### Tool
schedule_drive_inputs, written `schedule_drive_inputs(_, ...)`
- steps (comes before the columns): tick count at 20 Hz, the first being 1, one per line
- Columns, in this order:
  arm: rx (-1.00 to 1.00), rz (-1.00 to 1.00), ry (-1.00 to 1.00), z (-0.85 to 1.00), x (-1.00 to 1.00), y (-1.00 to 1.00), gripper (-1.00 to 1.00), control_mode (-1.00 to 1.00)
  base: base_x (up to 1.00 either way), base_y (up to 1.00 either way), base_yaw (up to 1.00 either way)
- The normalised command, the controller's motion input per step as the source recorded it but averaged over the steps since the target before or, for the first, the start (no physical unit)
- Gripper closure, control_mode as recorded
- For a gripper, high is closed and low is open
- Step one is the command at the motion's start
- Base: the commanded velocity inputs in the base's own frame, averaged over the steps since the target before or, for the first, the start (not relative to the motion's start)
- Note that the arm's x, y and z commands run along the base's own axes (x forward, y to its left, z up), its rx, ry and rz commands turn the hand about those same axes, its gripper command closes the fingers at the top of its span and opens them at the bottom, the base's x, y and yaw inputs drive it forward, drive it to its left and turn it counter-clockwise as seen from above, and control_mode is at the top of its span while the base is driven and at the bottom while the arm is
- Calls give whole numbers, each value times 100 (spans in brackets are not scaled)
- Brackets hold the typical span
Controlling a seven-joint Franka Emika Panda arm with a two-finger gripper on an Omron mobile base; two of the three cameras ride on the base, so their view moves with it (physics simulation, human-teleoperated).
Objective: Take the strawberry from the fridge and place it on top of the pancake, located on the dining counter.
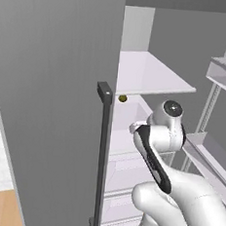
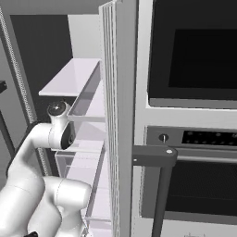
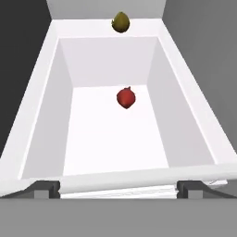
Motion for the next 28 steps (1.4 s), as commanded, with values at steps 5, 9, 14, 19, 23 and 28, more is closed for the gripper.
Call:
schedule_drive_inputs(5,0,0,18,0,59,-10,-100,-100,0,0,0)
schedule_drive_inputs(9,0,0,0,-1,48,-3,-100,-100,0,0,0)
schedule_drive_inputs(14,0,0,-2,-16,20,0,-100,-100,0,0,0)
schedule_drive_inputs(19,-1,0,-9,-25,13,0,-100,-100,0,0,0)
schedule_drive_inputs(23,0,0,-2,-12,33,0,-100,-100,0,0,0)
schedule_drive_inputs(28,0,0,0,-10,41,-3,-100,-100,0,0,0)
